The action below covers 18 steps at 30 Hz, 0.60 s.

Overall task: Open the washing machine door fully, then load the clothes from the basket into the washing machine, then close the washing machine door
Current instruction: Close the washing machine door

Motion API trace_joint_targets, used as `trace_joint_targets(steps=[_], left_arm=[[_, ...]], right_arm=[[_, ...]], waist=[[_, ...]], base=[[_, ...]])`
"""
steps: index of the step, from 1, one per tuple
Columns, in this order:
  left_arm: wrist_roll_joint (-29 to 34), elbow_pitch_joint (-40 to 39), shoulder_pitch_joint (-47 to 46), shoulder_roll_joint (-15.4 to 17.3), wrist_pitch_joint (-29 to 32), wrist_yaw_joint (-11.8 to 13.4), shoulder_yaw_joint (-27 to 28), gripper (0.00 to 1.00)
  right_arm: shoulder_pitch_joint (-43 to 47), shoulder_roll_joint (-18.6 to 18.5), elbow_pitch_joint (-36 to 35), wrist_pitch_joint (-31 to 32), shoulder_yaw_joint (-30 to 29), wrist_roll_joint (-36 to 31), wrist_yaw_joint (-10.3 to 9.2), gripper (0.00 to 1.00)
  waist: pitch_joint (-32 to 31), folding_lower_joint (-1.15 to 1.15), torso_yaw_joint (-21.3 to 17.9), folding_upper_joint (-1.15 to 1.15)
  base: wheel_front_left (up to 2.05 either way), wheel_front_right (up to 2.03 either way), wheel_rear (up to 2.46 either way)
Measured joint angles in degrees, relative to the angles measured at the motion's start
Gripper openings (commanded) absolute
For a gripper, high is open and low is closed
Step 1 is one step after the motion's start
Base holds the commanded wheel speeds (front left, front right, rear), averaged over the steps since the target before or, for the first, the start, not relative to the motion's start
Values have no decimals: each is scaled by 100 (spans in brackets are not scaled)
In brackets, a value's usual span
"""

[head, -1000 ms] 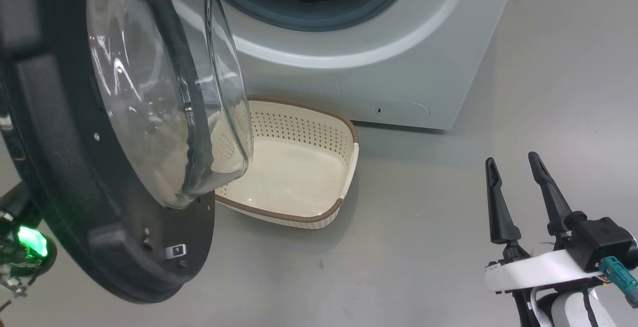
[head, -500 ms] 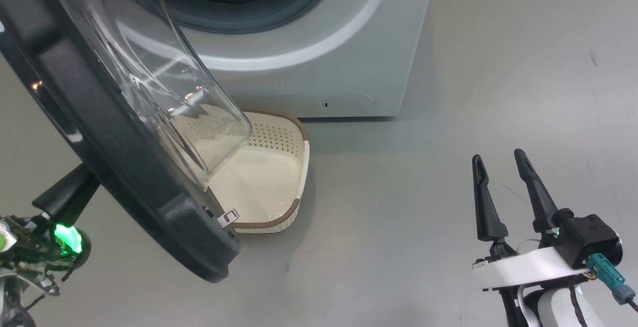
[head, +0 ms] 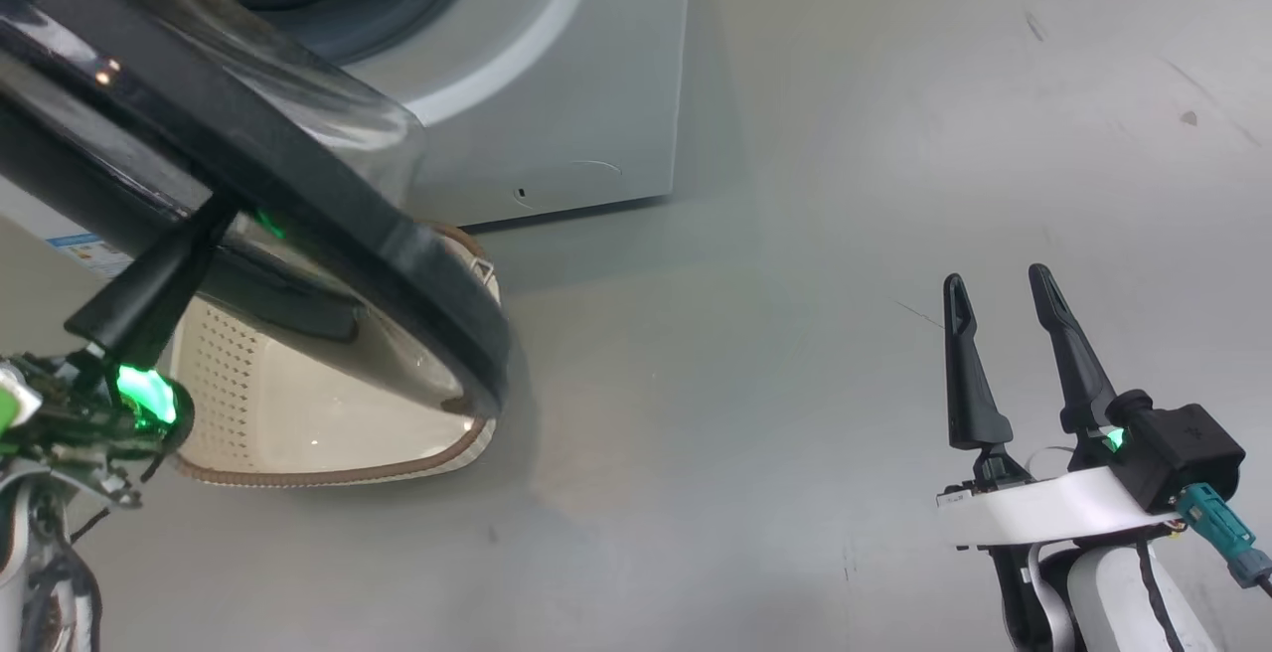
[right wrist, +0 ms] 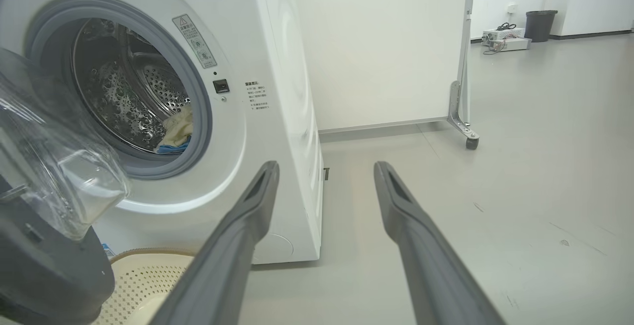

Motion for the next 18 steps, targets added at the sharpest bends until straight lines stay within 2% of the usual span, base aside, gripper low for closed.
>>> trace_joint_targets(steps=[9,18], left_arm=[[81,231,-884,-213,-480,176,10,0],[365,670,-1700,-386,-1007,169,125,0]], right_arm=[[-299,37,-99,-43,-5,1,1,100],[-584,60,-92,-76,2,42,9,100]], waist=[[482,0,-407,0],[984,1,-783,0]], base=[[0,0,0],[0,0,0]])
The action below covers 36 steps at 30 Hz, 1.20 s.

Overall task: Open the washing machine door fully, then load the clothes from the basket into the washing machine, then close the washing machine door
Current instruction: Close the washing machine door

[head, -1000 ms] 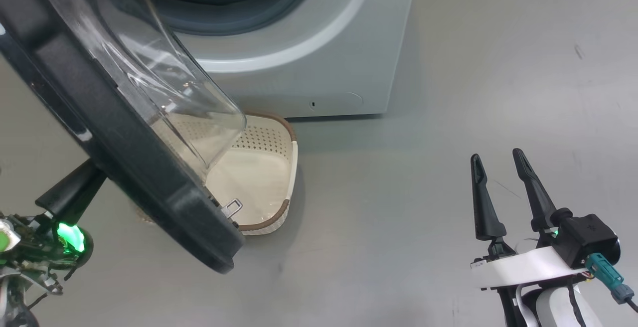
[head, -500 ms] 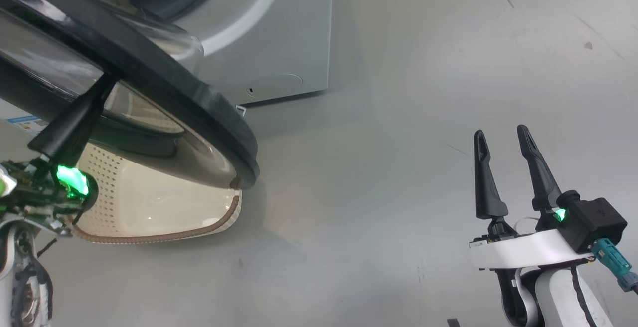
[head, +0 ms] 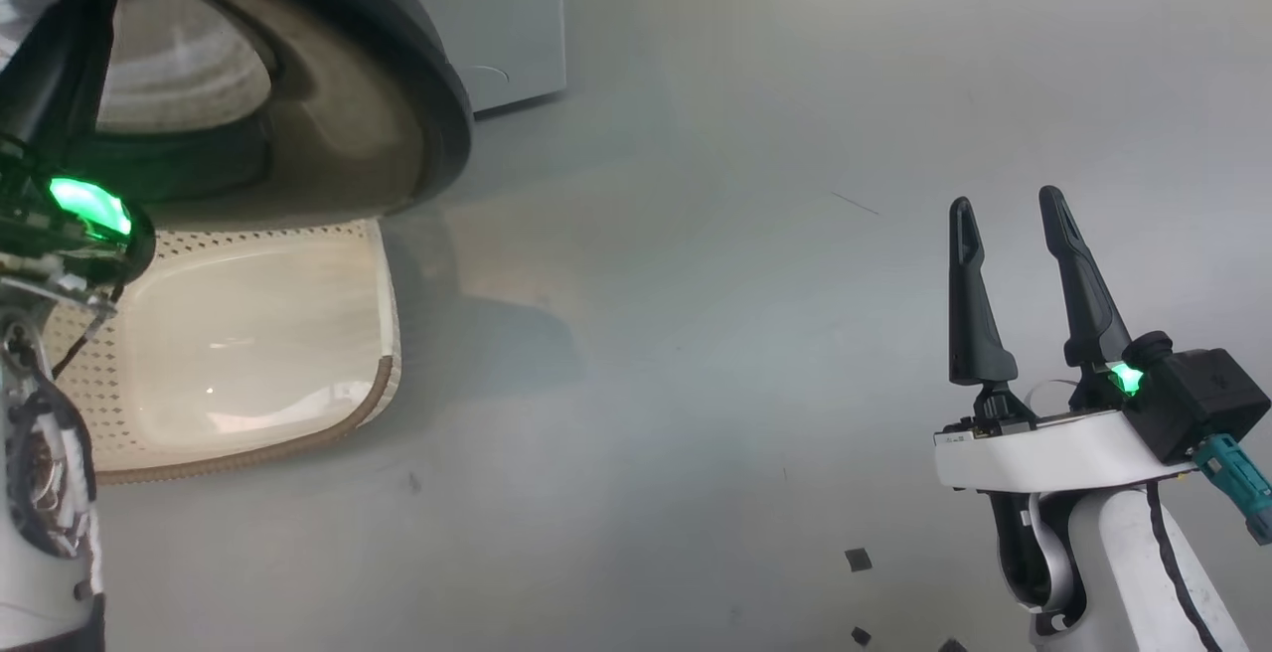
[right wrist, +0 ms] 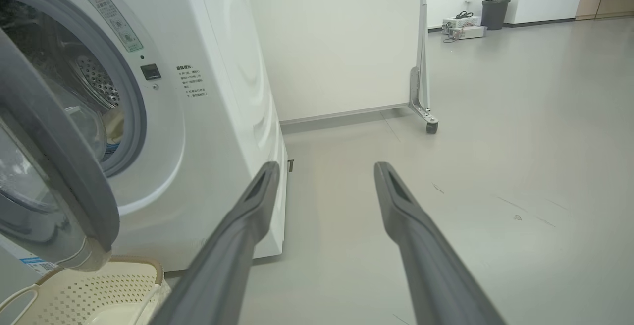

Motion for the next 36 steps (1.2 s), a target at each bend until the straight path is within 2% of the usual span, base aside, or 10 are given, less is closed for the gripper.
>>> trace_joint_targets(steps=[8,14,24,30,36], left_arm=[[264,525,-589,-114,-277,-45,-35,0],[301,791,-765,-191,-225,-100,-250,0],[277,1102,-823,-428,-134,-197,-320,0],[259,1127,-700,-444,-25,-199,-294,0],[237,720,-320,-474,-27,-199,68,0]], right_arm=[[-125,12,62,-15,-78,1,46,100],[-175,18,130,-15,-145,1,45,100],[-230,23,123,-15,-315,0,45,100],[-229,24,137,-15,-349,-8,48,100],[-228,26,231,-16,-381,-8,51,100]], waist=[[330,0,-303,0],[443,0,-386,0],[365,-1,-206,0],[307,-1,-71,0],[154,-1,12,0]], base=[[0,0,0],[0,0,0],[0,0,0],[0,0,0],[0,0,0]])
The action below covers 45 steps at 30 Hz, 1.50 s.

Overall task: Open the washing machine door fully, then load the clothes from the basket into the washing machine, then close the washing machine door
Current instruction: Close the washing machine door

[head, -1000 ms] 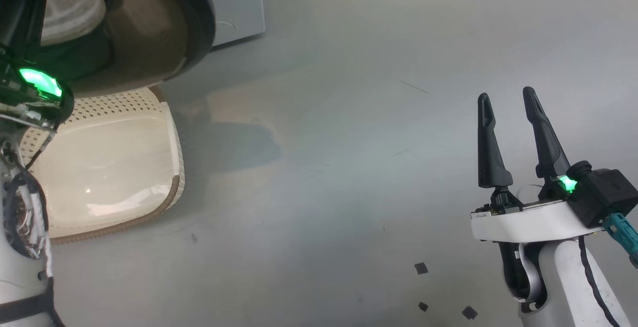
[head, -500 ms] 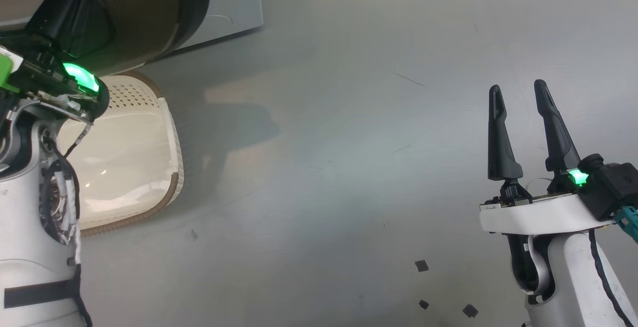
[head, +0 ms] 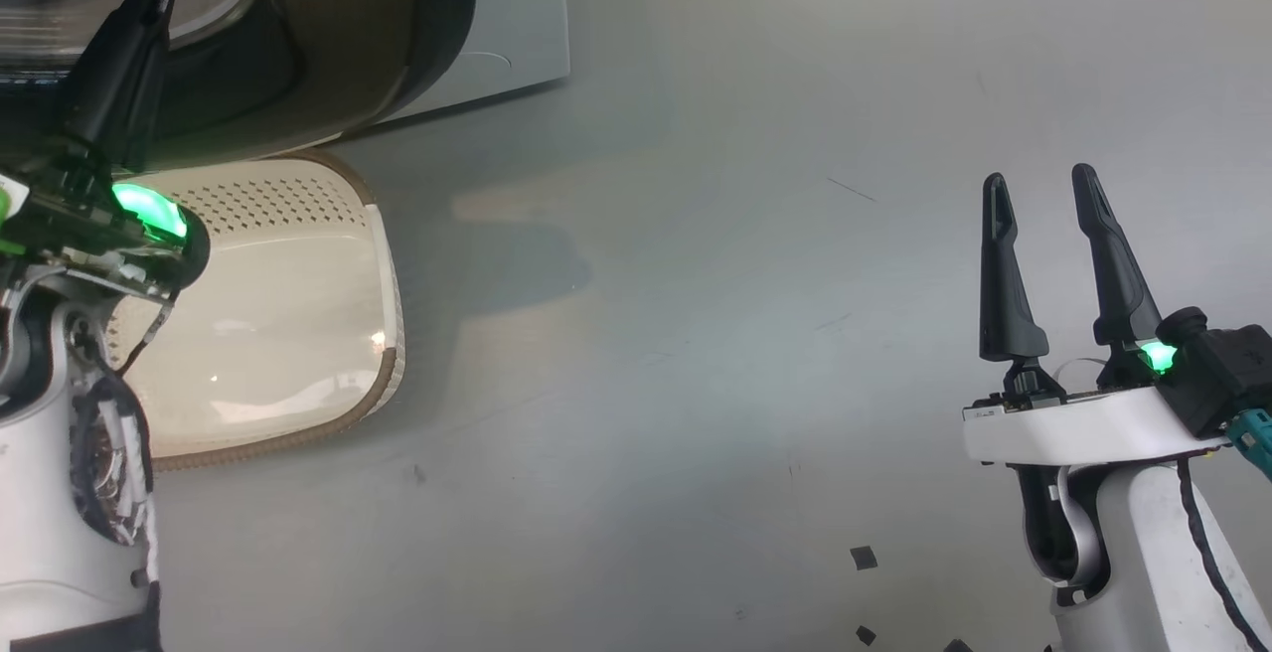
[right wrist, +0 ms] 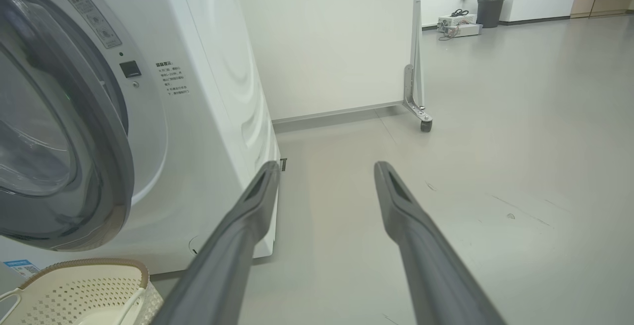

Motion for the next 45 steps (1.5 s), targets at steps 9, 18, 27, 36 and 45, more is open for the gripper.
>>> trace_joint_targets(steps=[9,18,27,36,45], left_arm=[[102,-627,842,-192,-159,0,353,100],[981,-1401,1655,-213,-616,-1,491,100],[3116,-2134,2593,23,-1533,-1,274,100],[5800,-2657,3394,967,-2708,-4,-675,100],[7558,-1924,4277,1043,-3696,-23,-1016,100]], right_arm=[[19,5,100,0,-192,-3,2,100],[170,11,272,0,-193,-48,70,100],[555,21,442,0,-178,-48,116,100],[880,32,533,0,-163,-75,119,100],[1234,41,641,0,-145,-105,145,100]], waist=[[-348,0,137,0],[-779,0,330,0],[-1251,0,489,0],[-1649,0,700,0],[-2060,0,831,0]], base=[[0,0,0],[0,0,0],[0,0,0],[0,0,0],[0,0,0]])
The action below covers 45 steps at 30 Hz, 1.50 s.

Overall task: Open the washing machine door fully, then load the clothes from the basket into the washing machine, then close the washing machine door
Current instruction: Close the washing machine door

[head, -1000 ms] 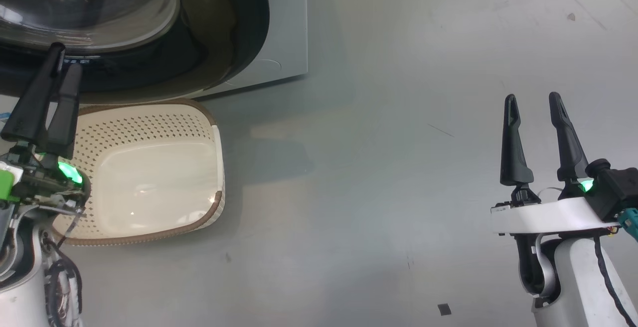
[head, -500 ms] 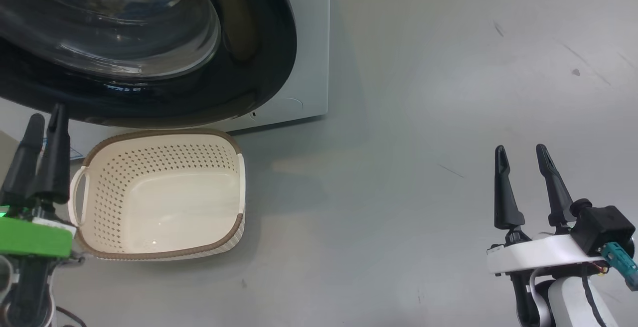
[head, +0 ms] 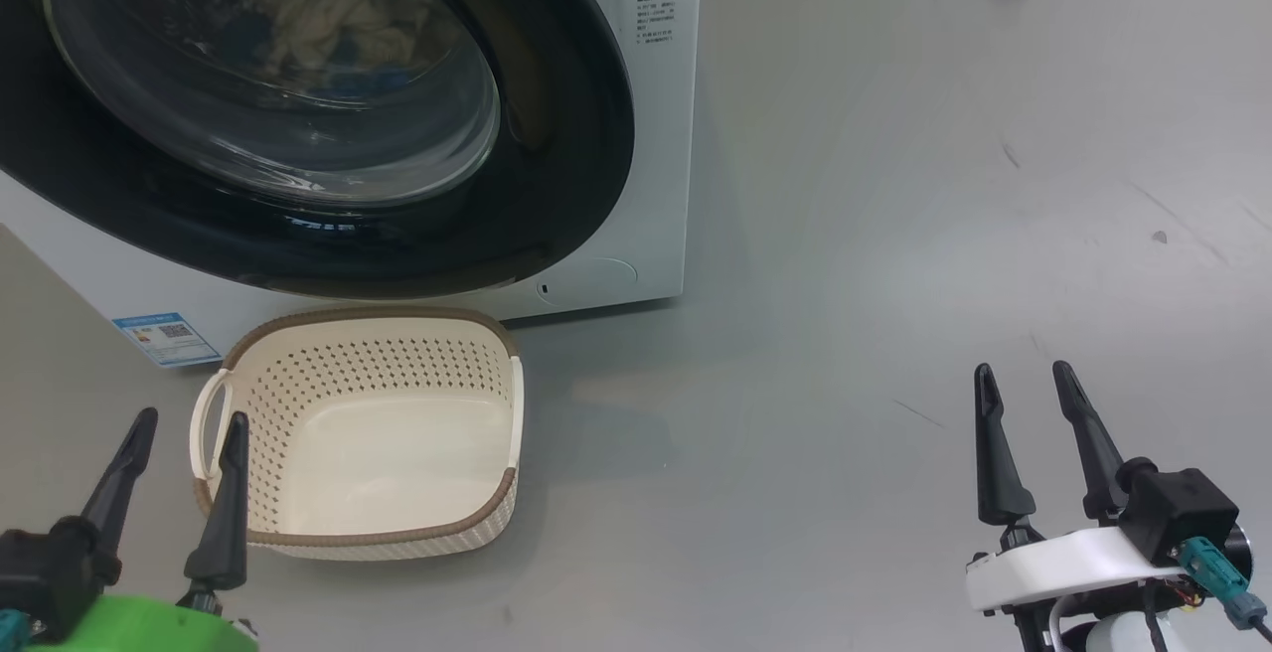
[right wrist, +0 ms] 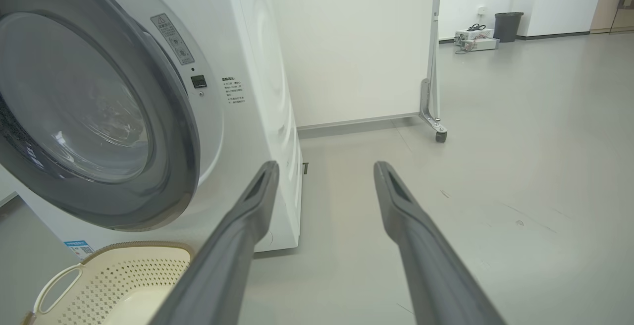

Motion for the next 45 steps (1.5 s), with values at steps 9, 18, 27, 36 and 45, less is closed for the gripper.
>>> trace_joint_targets(steps=[9,18,27,36,45], left_arm=[[379,394,295,-374,-497,393,-203,100],[409,565,403,-535,-734,533,-347,100],[472,705,401,-654,-849,581,-446,100],[509,787,392,-682,-923,583,-485,100],[572,850,387,-693,-979,613,-497,100]], right_arm=[[231,0,19,1,96,-145,0,100],[365,8,1,1,168,-151,-1,100],[428,16,-26,1,188,-151,-2,100],[428,26,-81,1,192,-153,-2,100],[428,27,-130,1,191,-152,-4,0]], waist=[[-351,0,97,0],[-509,0,142,0],[-496,0,163,0],[-489,0,179,0],[-468,0,193,0]], base=[[0,0,0],[0,0,0],[0,0,0],[0,0,0],[0,0,0]])
